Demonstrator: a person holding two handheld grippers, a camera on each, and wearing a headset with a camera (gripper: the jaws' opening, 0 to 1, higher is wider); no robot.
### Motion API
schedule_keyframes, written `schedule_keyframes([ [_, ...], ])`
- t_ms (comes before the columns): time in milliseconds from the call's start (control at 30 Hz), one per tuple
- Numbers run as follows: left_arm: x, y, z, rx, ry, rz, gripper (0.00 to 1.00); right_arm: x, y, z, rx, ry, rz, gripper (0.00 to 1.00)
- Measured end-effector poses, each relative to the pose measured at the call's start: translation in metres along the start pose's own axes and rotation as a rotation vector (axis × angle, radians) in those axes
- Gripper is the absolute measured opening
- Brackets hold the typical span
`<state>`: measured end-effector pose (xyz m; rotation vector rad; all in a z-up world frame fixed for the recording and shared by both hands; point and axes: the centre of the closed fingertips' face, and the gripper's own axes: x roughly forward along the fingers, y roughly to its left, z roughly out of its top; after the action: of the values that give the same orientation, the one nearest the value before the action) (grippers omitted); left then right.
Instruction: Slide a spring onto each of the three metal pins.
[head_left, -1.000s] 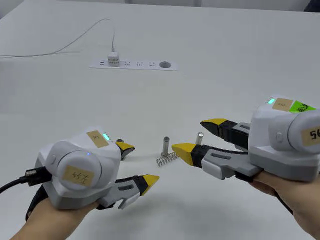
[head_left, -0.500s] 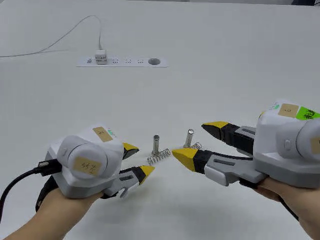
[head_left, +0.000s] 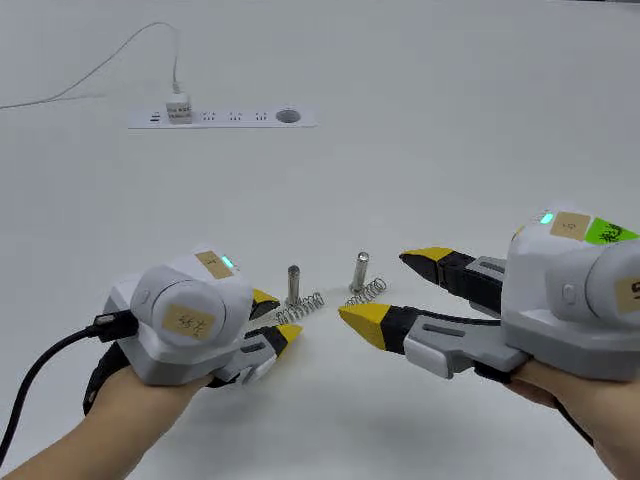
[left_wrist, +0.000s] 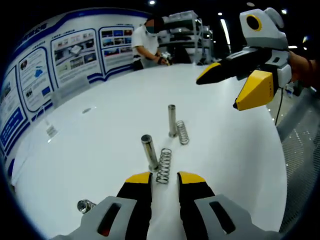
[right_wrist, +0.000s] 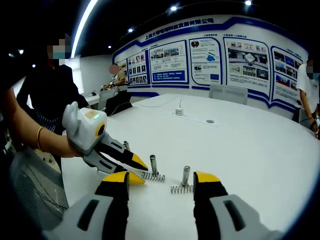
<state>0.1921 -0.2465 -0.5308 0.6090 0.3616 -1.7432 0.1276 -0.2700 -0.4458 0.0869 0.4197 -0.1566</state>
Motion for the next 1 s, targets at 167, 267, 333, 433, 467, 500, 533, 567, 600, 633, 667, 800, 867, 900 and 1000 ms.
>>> schedule_keyframes([
  [167, 0.003, 0.001, -0.003, 0.001, 0.014, 0.0, 0.17, -0.002, -0.003, -0.001, 0.011, 0.0, -0.011, 0.53],
  [267, 0.004, 0.0, -0.005, -0.005, 0.019, -0.004, 0.14, -0.003, -0.006, -0.002, 0.015, 0.004, -0.021, 0.53],
  [333, 0.005, -0.001, -0.005, -0.012, 0.021, -0.007, 0.12, -0.004, -0.006, -0.002, 0.019, 0.002, -0.023, 0.53],
  [433, 0.006, 0.0, -0.006, -0.017, 0.024, -0.007, 0.11, -0.005, -0.007, -0.002, 0.028, 0.001, -0.026, 0.53],
  [467, 0.006, -0.002, -0.006, -0.023, 0.026, -0.015, 0.11, -0.005, -0.007, -0.002, 0.028, 0.001, -0.027, 0.53],
  [500, 0.006, -0.003, -0.006, -0.026, 0.026, -0.022, 0.11, -0.005, -0.007, -0.002, 0.028, 0.0, -0.028, 0.53],
  [533, 0.005, -0.003, -0.006, -0.03, 0.026, -0.025, 0.1, -0.005, -0.008, -0.002, 0.031, 0.0, -0.028, 0.53],
  [567, 0.005, -0.004, -0.006, -0.03, 0.026, -0.029, 0.1, -0.006, -0.008, -0.002, 0.034, -0.001, -0.028, 0.53],
  [600, 0.004, -0.005, -0.007, -0.026, 0.027, -0.032, 0.1, -0.006, -0.008, -0.002, 0.038, -0.002, -0.028, 0.53],
  [633, 0.004, -0.006, -0.007, -0.023, 0.029, -0.035, 0.1, -0.006, -0.008, -0.002, 0.043, -0.004, -0.028, 0.53],
  [667, 0.003, -0.007, -0.007, -0.024, 0.031, -0.037, 0.1, -0.006, -0.008, -0.002, 0.049, -0.005, -0.028, 0.53],
  [800, -0.002, -0.012, -0.003, -0.026, 0.007, -0.044, 0.1, -0.008, -0.009, 0.002, 0.084, -0.022, -0.024, 0.53],
  [867, -0.007, -0.014, 0.002, -0.029, -0.009, -0.043, 0.1, -0.008, -0.009, 0.004, 0.099, -0.03, -0.02, 0.53],
  [900, -0.009, -0.015, 0.004, -0.03, -0.016, -0.043, 0.1, -0.008, -0.008, 0.005, 0.105, -0.034, -0.018, 0.52],
  [1000, -0.017, -0.017, 0.012, -0.045, -0.055, -0.042, 0.1, -0.008, -0.007, 0.009, 0.132, -0.046, -0.007, 0.51],
])
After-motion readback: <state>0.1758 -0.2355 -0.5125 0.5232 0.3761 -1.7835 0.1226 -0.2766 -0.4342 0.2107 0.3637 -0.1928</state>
